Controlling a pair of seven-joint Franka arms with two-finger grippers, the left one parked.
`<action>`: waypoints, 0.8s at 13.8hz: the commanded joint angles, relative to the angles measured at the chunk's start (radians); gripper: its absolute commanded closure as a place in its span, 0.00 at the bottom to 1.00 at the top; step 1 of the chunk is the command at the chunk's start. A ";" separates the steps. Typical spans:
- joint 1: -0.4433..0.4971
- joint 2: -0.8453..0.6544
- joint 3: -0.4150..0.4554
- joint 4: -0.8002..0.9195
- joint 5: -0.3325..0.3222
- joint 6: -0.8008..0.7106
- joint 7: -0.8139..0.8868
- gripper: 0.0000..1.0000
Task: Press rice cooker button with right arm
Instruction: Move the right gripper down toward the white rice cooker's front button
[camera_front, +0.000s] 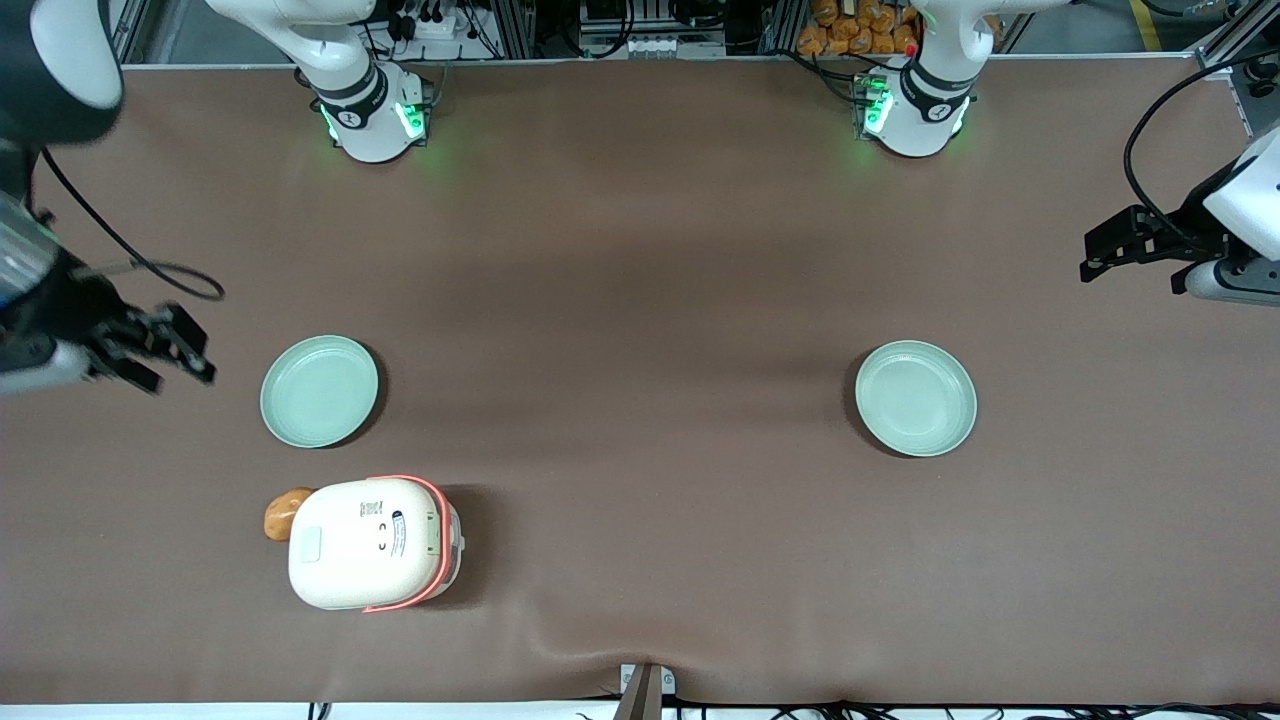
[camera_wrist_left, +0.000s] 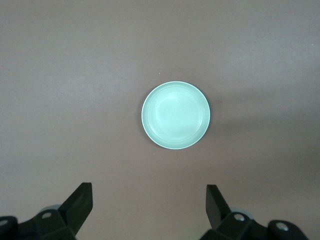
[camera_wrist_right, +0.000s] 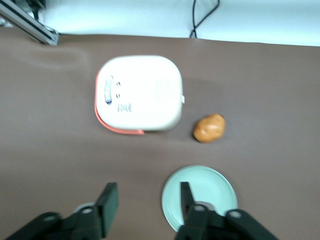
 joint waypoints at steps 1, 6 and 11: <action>0.015 0.069 -0.002 0.012 0.034 0.099 0.001 0.82; 0.026 0.180 -0.002 0.020 0.025 0.186 -0.004 0.97; 0.034 0.249 -0.002 0.026 0.027 0.329 -0.056 0.98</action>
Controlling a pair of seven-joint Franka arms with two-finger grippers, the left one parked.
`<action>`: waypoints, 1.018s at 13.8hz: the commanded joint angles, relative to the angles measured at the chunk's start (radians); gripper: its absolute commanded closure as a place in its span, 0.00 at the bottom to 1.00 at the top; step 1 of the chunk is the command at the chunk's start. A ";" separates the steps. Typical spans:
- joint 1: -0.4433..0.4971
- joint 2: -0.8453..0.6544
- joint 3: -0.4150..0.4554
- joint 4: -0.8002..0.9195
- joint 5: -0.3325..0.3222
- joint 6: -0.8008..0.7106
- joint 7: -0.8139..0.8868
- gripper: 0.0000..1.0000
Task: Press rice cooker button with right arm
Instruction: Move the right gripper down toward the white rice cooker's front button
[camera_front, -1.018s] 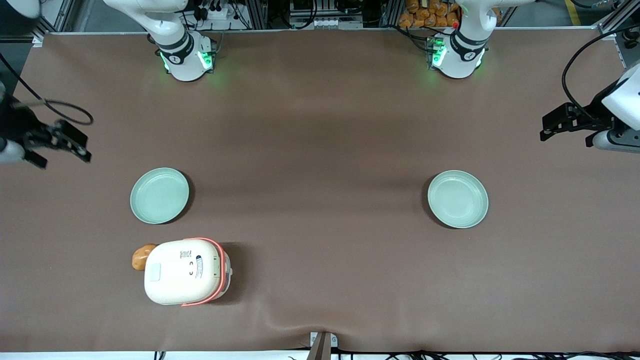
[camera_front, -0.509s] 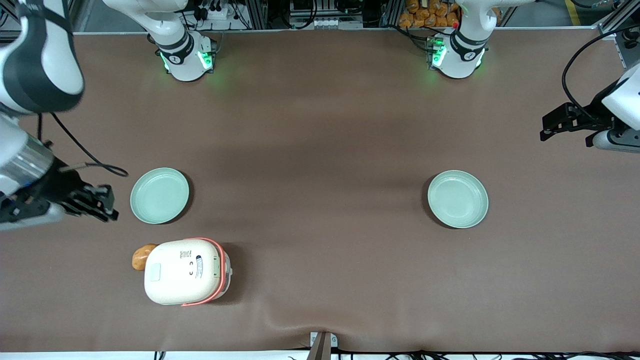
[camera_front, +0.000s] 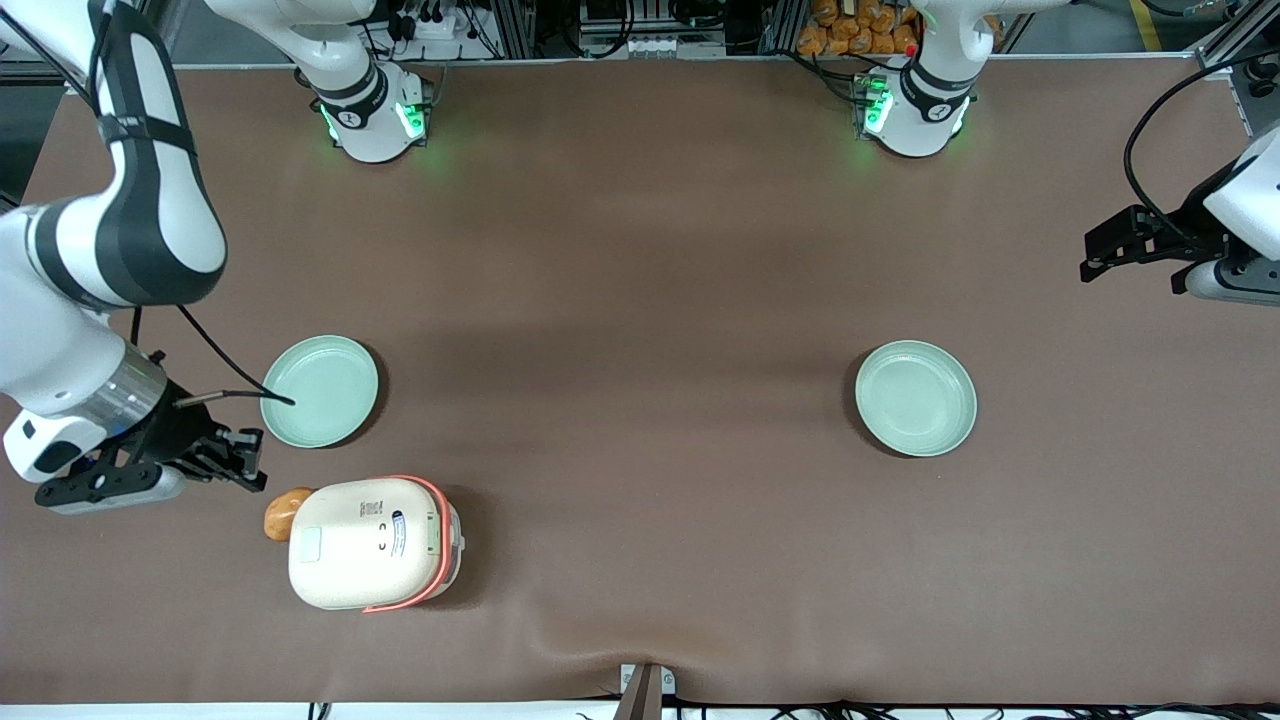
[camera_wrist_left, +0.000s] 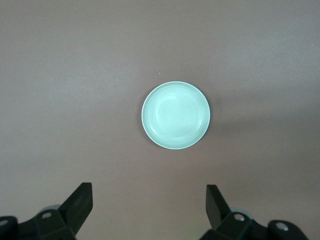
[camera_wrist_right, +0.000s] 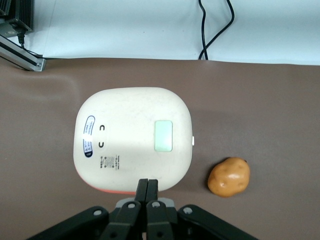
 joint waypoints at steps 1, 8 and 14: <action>0.018 0.041 -0.003 0.029 0.008 0.040 -0.032 0.98; 0.027 0.118 -0.004 0.035 0.004 0.160 -0.083 0.99; 0.030 0.178 -0.006 0.053 0.004 0.228 -0.083 1.00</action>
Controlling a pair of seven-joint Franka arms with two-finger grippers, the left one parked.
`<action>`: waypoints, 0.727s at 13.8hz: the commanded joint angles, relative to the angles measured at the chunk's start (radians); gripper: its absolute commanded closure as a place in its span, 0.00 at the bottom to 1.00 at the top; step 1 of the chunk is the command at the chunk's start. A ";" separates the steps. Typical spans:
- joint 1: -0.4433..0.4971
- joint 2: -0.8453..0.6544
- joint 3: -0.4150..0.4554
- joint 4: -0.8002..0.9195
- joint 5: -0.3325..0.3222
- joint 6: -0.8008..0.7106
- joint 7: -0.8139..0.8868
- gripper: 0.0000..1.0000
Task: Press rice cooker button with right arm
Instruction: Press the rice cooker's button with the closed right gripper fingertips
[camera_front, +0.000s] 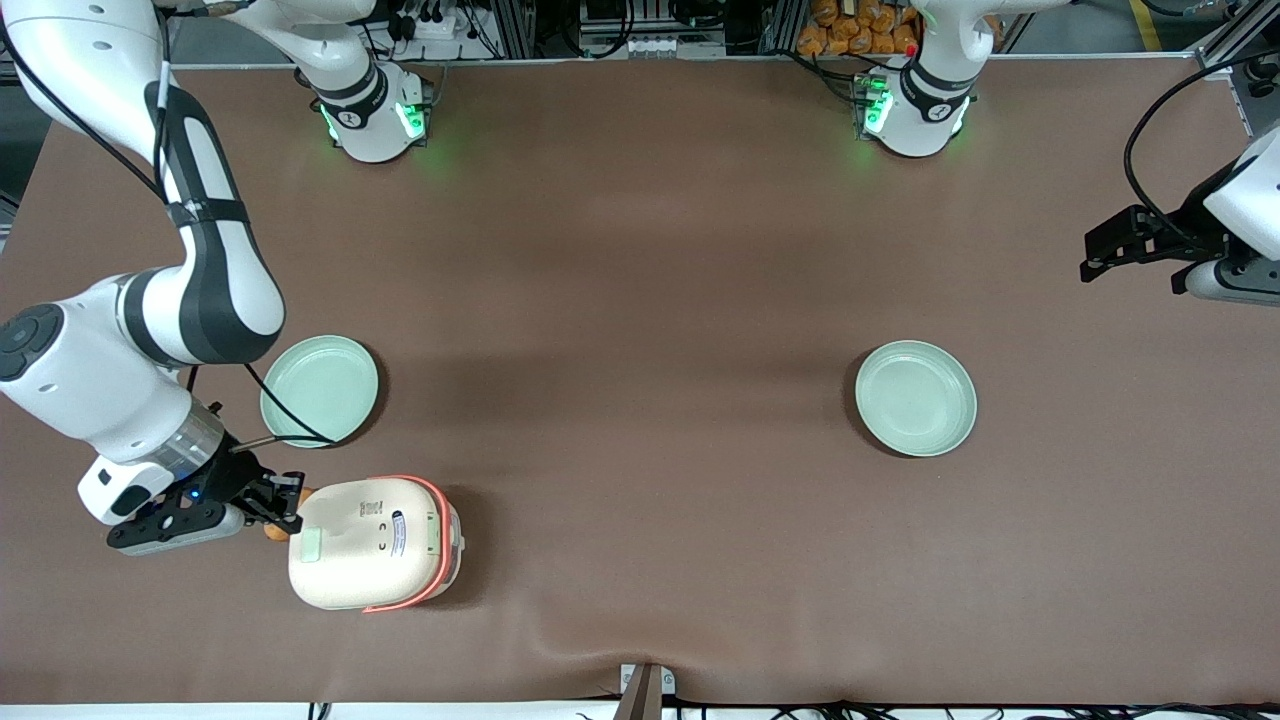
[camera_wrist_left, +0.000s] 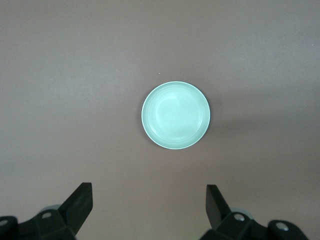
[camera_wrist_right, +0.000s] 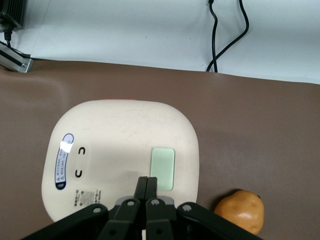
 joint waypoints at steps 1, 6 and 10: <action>0.007 0.041 -0.005 0.034 0.004 0.045 -0.026 1.00; 0.007 0.081 -0.013 0.048 0.004 0.101 -0.053 1.00; 0.007 0.107 -0.013 0.048 0.004 0.143 -0.053 1.00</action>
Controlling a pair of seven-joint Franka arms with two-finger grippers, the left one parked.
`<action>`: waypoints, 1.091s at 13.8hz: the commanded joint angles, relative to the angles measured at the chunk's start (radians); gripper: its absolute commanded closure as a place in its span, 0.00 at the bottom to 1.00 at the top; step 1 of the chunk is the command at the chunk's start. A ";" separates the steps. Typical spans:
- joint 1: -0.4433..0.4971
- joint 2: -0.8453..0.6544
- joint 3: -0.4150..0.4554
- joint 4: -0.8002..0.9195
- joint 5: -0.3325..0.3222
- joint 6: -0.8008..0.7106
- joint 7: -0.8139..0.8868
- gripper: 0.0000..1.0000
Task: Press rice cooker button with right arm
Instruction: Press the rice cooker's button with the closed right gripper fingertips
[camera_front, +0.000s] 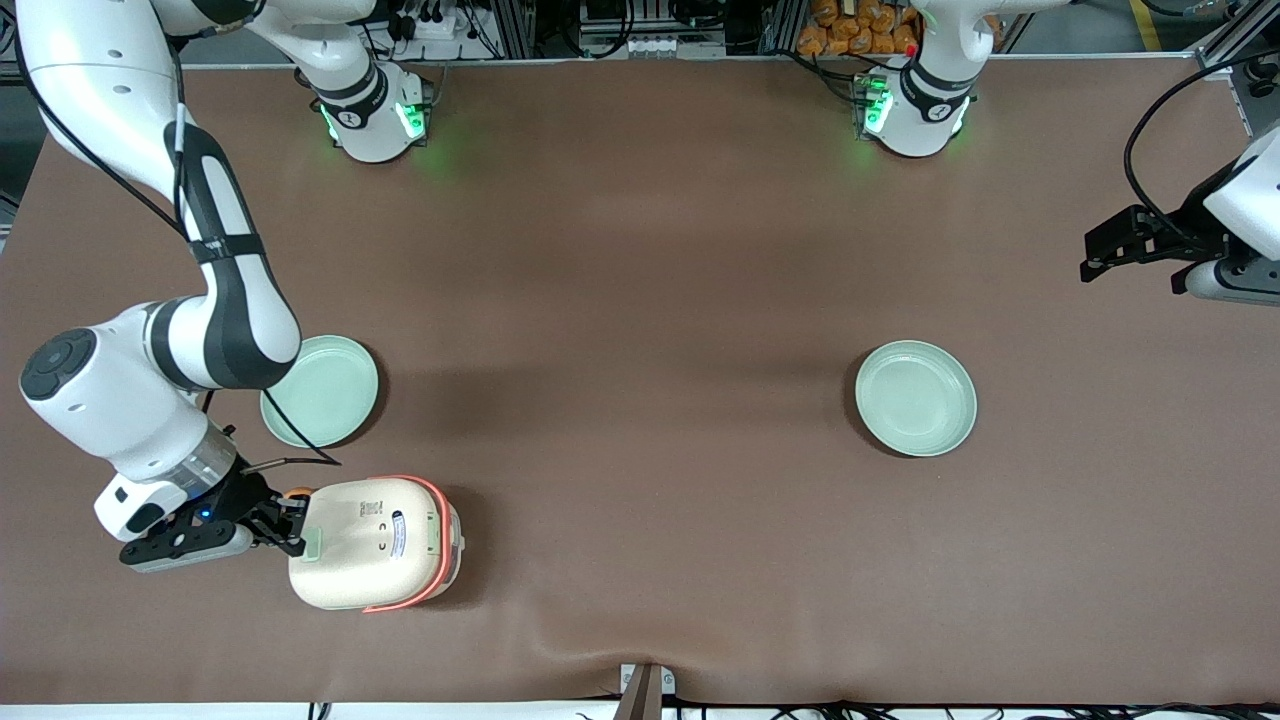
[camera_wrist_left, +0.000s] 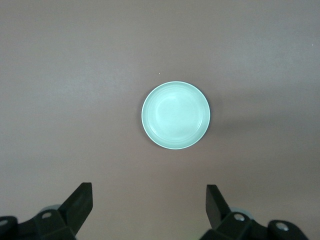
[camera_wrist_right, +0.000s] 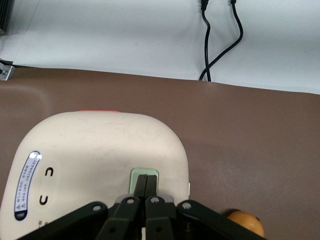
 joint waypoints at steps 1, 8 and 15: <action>0.007 0.029 -0.006 0.027 0.004 0.040 -0.034 1.00; 0.022 0.040 -0.006 0.018 0.001 0.041 -0.036 1.00; 0.024 0.049 -0.006 0.017 -0.020 0.041 -0.037 1.00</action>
